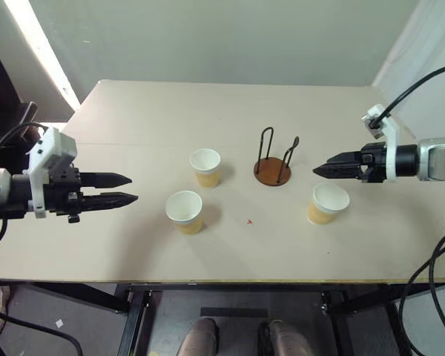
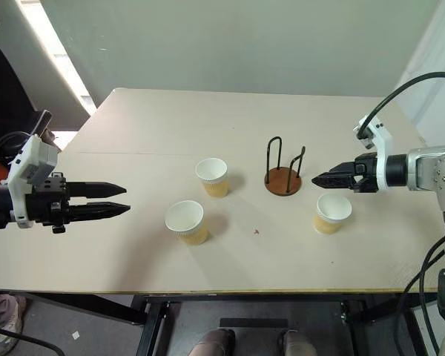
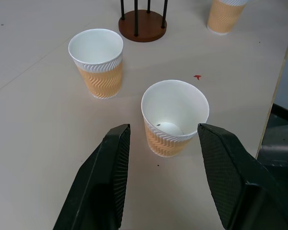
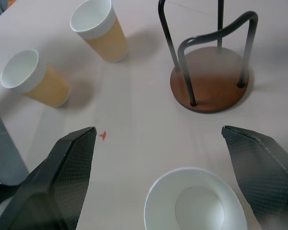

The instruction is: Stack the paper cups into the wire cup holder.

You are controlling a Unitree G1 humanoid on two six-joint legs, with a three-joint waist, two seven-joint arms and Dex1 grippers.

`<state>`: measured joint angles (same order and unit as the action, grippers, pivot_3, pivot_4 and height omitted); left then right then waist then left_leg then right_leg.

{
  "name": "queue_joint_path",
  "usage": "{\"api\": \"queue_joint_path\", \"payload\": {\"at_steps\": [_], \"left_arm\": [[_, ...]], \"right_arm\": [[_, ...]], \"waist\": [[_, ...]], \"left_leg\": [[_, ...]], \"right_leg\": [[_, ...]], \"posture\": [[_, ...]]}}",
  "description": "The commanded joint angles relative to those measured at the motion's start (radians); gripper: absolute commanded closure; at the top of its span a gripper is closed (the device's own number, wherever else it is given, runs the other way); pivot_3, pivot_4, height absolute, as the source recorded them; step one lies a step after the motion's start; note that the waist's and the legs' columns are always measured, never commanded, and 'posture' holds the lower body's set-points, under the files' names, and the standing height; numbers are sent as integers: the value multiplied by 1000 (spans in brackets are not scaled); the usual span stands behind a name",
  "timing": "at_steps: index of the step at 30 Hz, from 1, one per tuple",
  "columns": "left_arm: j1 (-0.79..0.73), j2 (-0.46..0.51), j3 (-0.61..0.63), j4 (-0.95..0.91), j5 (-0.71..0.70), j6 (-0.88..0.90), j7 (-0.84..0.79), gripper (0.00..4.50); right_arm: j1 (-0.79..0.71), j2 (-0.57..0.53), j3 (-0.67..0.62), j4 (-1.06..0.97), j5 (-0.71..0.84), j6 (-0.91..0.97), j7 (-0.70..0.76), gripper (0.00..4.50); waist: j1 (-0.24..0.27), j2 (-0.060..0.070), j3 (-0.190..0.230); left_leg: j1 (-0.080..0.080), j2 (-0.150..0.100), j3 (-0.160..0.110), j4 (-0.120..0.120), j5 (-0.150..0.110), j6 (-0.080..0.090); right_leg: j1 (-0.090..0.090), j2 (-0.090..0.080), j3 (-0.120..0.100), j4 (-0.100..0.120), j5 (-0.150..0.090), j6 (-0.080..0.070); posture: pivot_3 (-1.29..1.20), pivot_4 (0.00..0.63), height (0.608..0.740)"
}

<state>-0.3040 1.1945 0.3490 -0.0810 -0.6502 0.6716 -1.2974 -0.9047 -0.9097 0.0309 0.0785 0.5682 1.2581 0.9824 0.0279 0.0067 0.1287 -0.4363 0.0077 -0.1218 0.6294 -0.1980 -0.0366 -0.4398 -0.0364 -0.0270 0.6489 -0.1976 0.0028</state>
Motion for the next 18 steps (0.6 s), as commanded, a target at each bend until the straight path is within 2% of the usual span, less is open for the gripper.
{"api": "queue_joint_path", "payload": {"at_steps": [1, 7, 14, 18], "left_arm": [[-15, 0, 20, -23, -11, -6, 5, 2143], [-34, -14, 5, -22, -9, -9, 16, 2143], [-53, -44, -18, -36, -5, -9, 40, 2143], [-53, -53, -18, -51, -8, -5, 53, 2143]], "right_arm": [[-30, 22, -48, -17, 1, 15, -58, 142], [-38, 65, -60, -12, -5, 22, -126, 142], [-36, 252, -114, -1, -22, 49, -317, 142], [-27, 322, -142, 17, -50, 27, -410, 142]], "waist": [[0, 0, 0], [2, 0, 0], [-2, 0, 0], [-2, 0, 0]], "left_leg": [[0, 0, 0, 0, 0, 0], [0, 0, 0, 0, 0, 0], [2, 0, 0, 0, 1, 0], [1, 0, 0, 0, 1, 0]], "right_leg": [[0, 0, 0, 0, 0, 0], [0, 0, 0, 0, 0, 0], [0, 0, 0, 3, 0, -1], [-1, 0, 0, 4, 0, -1]], "posture": [[0, 150, 740], [0, 150, 740], [0, 150, 740], [0, 150, 740]]}}
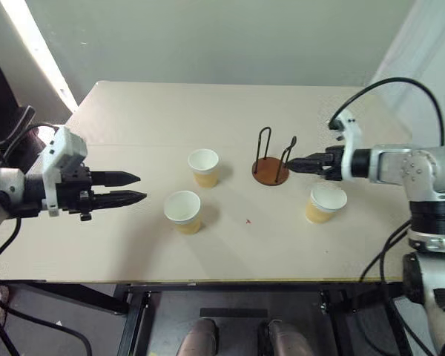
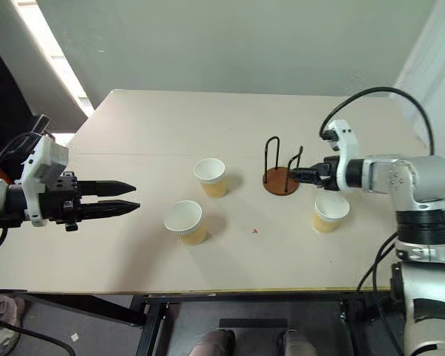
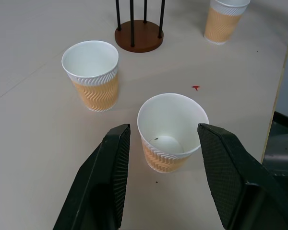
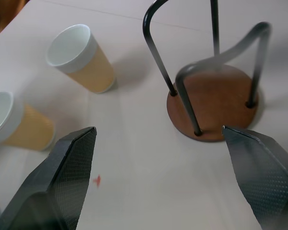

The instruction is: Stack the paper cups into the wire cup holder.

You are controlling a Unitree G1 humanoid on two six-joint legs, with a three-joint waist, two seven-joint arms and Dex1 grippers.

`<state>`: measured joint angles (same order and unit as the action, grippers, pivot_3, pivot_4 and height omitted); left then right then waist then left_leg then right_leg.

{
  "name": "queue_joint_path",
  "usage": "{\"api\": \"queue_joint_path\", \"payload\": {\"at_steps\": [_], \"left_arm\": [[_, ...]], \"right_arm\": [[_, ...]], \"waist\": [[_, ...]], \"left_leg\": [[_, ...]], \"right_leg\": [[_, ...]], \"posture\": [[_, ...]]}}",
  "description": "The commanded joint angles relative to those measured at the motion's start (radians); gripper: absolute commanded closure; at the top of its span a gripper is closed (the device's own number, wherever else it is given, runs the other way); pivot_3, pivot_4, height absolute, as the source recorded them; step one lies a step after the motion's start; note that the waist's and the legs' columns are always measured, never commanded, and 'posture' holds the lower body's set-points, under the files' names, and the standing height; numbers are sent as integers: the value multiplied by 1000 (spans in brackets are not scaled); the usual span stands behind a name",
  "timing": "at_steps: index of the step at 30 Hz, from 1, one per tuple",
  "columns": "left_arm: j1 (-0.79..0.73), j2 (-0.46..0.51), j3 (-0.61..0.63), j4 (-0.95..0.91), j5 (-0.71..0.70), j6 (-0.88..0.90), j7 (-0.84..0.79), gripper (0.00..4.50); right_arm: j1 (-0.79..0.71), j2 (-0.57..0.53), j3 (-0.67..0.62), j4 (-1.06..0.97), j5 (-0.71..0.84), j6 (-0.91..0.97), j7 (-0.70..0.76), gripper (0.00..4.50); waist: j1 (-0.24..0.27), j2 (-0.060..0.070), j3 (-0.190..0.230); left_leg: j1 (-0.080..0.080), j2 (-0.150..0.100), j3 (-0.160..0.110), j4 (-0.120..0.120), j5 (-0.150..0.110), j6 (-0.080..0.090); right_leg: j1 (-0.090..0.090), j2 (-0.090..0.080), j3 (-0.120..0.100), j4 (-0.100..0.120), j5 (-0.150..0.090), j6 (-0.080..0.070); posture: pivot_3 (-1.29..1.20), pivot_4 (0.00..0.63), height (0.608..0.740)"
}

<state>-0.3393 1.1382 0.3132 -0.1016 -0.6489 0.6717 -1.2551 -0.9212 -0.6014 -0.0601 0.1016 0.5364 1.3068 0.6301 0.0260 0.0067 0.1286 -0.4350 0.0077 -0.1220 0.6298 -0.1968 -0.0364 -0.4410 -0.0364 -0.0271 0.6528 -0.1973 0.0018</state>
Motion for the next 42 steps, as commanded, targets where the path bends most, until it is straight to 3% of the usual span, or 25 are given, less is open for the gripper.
{"api": "queue_joint_path", "payload": {"at_steps": [1, 21, 25, 34, 35, 42], "left_arm": [[-16, 0, 24, -38, -14, -2, 15, 2143], [-15, -16, 24, -70, -14, 3, 64, 2143], [-32, -24, 43, -82, -57, 17, 62, 2098], [-79, -53, 27, -72, -70, 0, 110, 2098], [-85, -59, 22, -68, -64, -6, 117, 2098], [-85, -64, 22, -71, -78, 1, 107, 2098]], "right_arm": [[-5, 39, -61, 3, -27, -44, -83, 142], [-23, 180, -56, 162, -91, -264, -141, 142], [-25, 176, -42, 173, -110, -289, -128, 1037], [-24, 182, -38, 162, -112, -292, -124, 4273], [-24, 182, -37, 160, -112, -292, -122, 4467], [-6, 140, -8, 62, -69, -215, -41, 4467]], "waist": [[2, 0, 0], [2, 0, 0], [3, 0, 0], [3, 0, 0], [2, 0, 0], [2, -1, 0]], "left_leg": [[0, 0, 0, 0, 0, 0], [0, 0, 0, 0, 0, -2], [0, 0, 0, 0, -1, -2], [0, 0, 0, 0, -1, -4], [0, 0, 0, 0, -1, -4], [0, 0, 0, 0, 0, -4]], "right_leg": [[0, 0, 0, 0, 0, 0], [0, 0, 0, 1, 0, 0], [0, 0, 0, 1, 0, 0], [0, 0, 0, 1, 0, 0], [0, 0, 0, 1, 0, 0], [0, 0, 0, 1, 0, -1]], "posture": [[0, 150, 740], [0, 150, 740], [0, 150, 740], [0, 150, 740], [0, 150, 740], [0, 150, 740]]}}
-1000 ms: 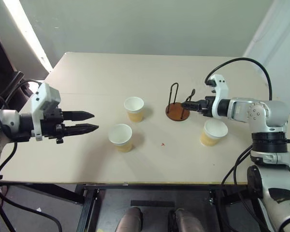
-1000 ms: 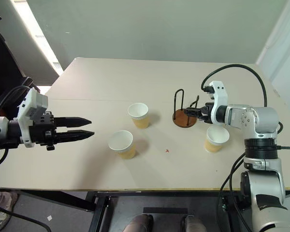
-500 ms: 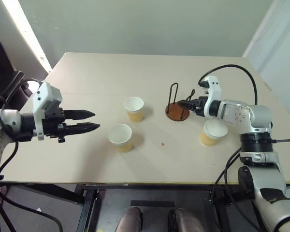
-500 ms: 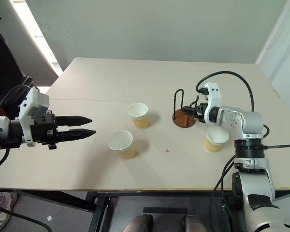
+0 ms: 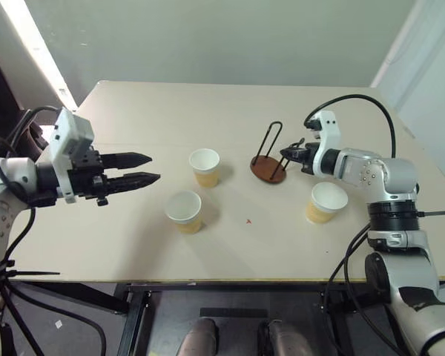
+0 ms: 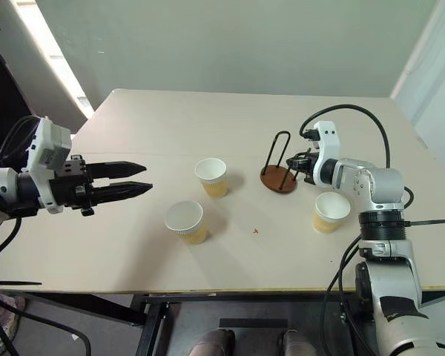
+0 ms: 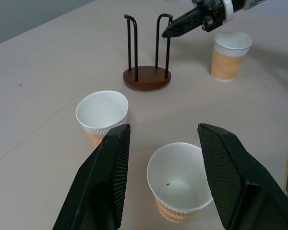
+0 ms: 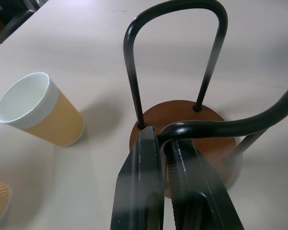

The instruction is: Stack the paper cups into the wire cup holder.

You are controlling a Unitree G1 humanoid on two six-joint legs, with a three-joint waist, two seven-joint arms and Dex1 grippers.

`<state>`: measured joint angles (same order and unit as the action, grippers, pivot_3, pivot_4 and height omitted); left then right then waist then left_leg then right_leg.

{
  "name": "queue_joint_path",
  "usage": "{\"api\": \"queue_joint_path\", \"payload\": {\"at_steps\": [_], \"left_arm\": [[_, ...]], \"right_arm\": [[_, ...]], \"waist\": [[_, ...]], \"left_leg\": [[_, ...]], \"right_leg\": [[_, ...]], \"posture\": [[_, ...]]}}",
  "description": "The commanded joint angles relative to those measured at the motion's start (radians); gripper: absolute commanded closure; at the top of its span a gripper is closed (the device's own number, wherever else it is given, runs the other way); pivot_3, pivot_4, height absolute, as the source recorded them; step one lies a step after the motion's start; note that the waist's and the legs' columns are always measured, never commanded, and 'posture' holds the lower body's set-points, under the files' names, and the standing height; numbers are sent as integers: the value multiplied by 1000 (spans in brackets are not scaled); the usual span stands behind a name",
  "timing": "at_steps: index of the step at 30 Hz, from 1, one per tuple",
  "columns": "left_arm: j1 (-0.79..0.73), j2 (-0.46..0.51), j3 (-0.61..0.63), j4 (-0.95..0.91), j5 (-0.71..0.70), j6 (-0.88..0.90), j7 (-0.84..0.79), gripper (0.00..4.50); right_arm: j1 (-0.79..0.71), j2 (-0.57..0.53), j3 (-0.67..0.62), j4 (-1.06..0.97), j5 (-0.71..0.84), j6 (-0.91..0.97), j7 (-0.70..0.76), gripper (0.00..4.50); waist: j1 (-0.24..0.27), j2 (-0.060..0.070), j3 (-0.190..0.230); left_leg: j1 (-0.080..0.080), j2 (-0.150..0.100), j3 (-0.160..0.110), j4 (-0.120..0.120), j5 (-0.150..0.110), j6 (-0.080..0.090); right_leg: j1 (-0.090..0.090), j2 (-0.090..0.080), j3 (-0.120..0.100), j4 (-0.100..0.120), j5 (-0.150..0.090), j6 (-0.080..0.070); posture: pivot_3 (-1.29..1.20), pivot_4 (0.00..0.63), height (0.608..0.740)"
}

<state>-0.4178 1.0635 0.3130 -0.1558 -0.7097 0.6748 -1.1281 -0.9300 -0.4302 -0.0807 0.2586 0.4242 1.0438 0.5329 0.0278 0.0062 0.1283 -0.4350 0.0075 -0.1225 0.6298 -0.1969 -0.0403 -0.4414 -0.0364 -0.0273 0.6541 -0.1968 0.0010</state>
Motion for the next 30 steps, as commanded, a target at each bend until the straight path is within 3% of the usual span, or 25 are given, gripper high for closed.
{"api": "queue_joint_path", "payload": {"at_steps": [1, 8, 13, 18, 30], "left_arm": [[6, 19, 29, -27, -30, 6, -40, 2098], [57, 51, 41, -62, -60, 27, -98, 2098], [76, 59, 27, -83, -58, 26, -117, 2098], [103, 79, -17, -120, -38, 21, -152, 2098], [129, 99, -22, -158, -40, 27, -175, 2098]], "right_arm": [[11, -50, 23, -140, 66, 82, 83, 4467], [102, -142, 88, -461, 200, 255, 188, 4467], [158, -214, 191, -626, 199, 210, 230, 4467], [206, -290, 328, -712, 96, 57, 244, 4467], [251, -319, 389, -704, 13, -76, 282, 4467]], "waist": [[0, 0, 0], [0, 0, 0], [0, -1, 0], [0, -1, 0], [0, -2, -1]], "left_leg": [[0, 0, 0, 0, 0, 0], [-2, 0, 0, 0, 4, -10], [-2, 0, 0, 0, 4, -7], [-1, 0, 0, 0, 3, 2], [0, 0, 0, 0, 4, 3]], "right_leg": [[0, 0, 0, 0, 0, 0], [0, 0, 0, -4, 0, 0], [1, 0, 0, -4, 0, 1], [1, 0, 0, -4, 1, 0], [3, 0, 0, -4, 1, -3]], "posture": [[0, 150, 740], [0, 150, 740], [0, 150, 740], [0, 150, 740], [0, 150, 740]]}}
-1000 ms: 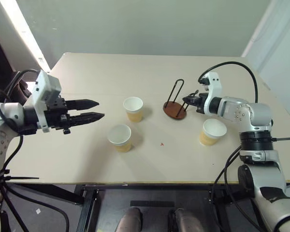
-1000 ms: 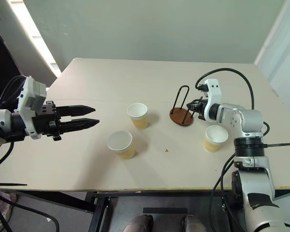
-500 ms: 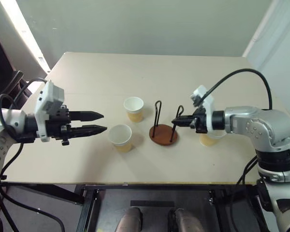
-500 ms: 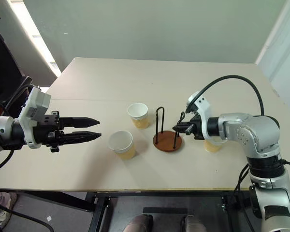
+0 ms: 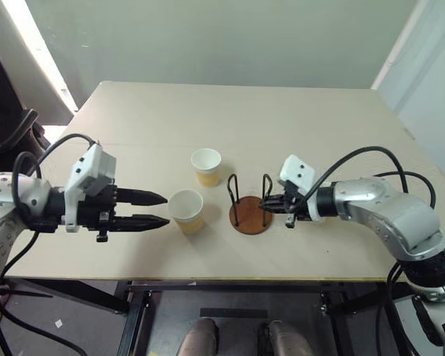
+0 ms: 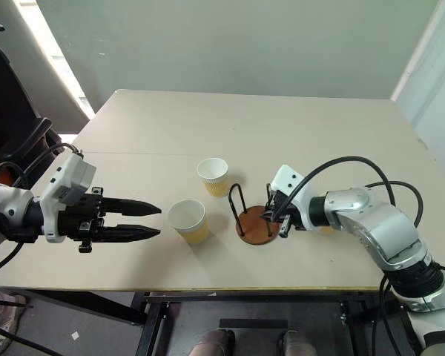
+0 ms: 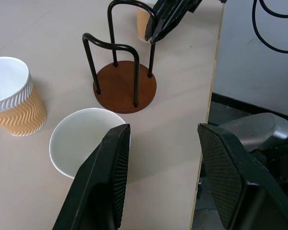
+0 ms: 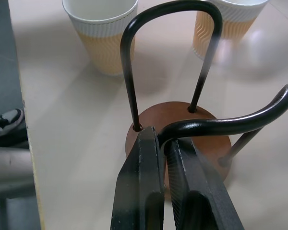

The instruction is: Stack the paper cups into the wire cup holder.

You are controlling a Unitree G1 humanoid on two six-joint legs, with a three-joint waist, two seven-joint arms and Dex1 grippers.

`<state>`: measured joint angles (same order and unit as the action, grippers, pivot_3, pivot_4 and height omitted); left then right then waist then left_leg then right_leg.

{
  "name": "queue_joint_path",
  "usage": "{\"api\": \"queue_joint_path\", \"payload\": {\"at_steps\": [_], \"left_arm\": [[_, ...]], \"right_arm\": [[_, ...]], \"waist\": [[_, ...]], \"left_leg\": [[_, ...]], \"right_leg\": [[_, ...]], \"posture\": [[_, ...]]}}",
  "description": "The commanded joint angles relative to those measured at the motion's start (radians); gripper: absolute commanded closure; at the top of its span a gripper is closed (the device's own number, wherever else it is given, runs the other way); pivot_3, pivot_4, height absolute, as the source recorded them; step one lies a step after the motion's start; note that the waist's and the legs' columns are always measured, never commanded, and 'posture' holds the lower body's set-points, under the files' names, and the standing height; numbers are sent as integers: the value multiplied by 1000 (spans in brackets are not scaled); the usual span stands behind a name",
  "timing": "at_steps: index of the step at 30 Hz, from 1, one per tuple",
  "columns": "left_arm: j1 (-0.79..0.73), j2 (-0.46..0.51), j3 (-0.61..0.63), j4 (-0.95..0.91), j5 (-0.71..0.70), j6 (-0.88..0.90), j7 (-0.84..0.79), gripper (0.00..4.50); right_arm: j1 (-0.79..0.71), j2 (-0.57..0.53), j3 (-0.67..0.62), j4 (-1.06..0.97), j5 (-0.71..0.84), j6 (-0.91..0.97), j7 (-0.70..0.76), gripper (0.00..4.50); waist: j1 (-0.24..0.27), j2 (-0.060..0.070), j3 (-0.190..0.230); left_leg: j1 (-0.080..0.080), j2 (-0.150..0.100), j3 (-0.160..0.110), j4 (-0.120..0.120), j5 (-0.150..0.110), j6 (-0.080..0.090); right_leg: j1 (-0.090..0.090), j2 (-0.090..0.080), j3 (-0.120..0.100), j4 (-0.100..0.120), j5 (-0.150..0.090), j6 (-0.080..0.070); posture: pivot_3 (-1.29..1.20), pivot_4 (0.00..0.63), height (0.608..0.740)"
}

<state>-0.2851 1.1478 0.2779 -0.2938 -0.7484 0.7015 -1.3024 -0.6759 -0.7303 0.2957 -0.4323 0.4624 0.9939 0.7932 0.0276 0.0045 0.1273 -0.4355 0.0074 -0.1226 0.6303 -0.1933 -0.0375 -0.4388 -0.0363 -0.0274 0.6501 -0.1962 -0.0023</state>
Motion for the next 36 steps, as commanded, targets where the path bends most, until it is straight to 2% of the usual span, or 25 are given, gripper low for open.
{"api": "queue_joint_path", "payload": {"at_steps": [1, 2, 3, 6, 9, 15, 16, 21, 25, 31, 36], "left_arm": [[-4, 14, 13, -19, -1, -1, 0, 2098], [-5, 14, 12, -18, 0, -2, -1, 2098], [-9, 14, 9, -15, 3, -3, 0, 2098], [-18, 11, 2, -8, 8, -7, 2, 2098], [-31, 8, -10, 1, 13, -15, -3, 2098], [-114, -16, -73, 61, 34, -55, -29, 2098], [-135, -24, -81, 78, 37, -62, -35, 2098], [-207, -66, -116, 121, 37, -82, -59, 2098], [-231, -100, -151, 124, 46, -86, -63, 2098], [-254, -144, -143, 111, 17, -71, -46, 2098], [-228, -131, -103, 57, -21, -46, -37, 2098]], "right_arm": [[-2, -20, 16, -12, -29, -30, 25, 4467], [-2, -20, 18, -11, -33, -33, 30, 4467], [-4, -20, 19, -4, -38, -38, 33, 4205], [-7, -24, 22, 9, -46, -47, 48, 3369], [-9, -47, 19, 4, -46, -47, 72, 2308], [-38, -198, -93, -16, 27, -26, 203, 206], [-44, -245, -124, -13, 44, -30, 245, 51], [-34, -466, -222, 15, 45, -85, 388, 51], [48, -540, -193, 32, -21, -145, 403, 51], [58, -485, -99, 110, -140, -212, 369, 51], [46, -426, -35, 169, -223, -256, 372, 51]], "waist": [[0, 0, 0], [0, 0, 0], [0, 0, 0], [0, 0, 0], [0, 0, 0], [6, 0, 0], [8, 0, 0], [9, -1, 0], [9, -1, -1], [2, -1, -1], [1, -1, 0]], "left_leg": [[0, 0, 0, 0, 0, 0], [0, 0, 0, 0, 0, 0], [0, 0, 0, 0, 0, 0], [0, 0, 0, 0, 0, 0], [0, 0, 0, 0, 0, 0], [-1, 0, 0, 0, -1, -1], [-2, 0, 0, 0, -1, -1], [-2, -1, 0, 0, -1, -1], [0, -1, 0, 0, -2, -1], [0, -1, 1, 0, 0, 4], [0, -1, 1, 1, 2, 6]], "right_leg": [[0, 0, 0, 0, 0, 0], [0, 0, 0, 0, 0, 0], [0, 0, 0, 0, 0, 0], [0, 0, 0, 0, 0, 0], [0, 0, 0, 0, 0, 0], [1, 0, 0, -2, 0, 0], [1, 0, 0, -3, 0, 0], [1, -1, 0, -5, 0, 0], [4, -1, 0, -5, -1, 3], [4, -1, 1, -5, 4, 11], [5, -1, 1, -6, 5, 13]], "posture": [[0, 150, 740], [0, 150, 740], [0, 150, 740], [0, 150, 740], [0, 150, 740], [0, 150, 740], [0, 150, 740], [0, 150, 740], [0, 150, 740], [0, 150, 740], [0, 150, 740]]}}
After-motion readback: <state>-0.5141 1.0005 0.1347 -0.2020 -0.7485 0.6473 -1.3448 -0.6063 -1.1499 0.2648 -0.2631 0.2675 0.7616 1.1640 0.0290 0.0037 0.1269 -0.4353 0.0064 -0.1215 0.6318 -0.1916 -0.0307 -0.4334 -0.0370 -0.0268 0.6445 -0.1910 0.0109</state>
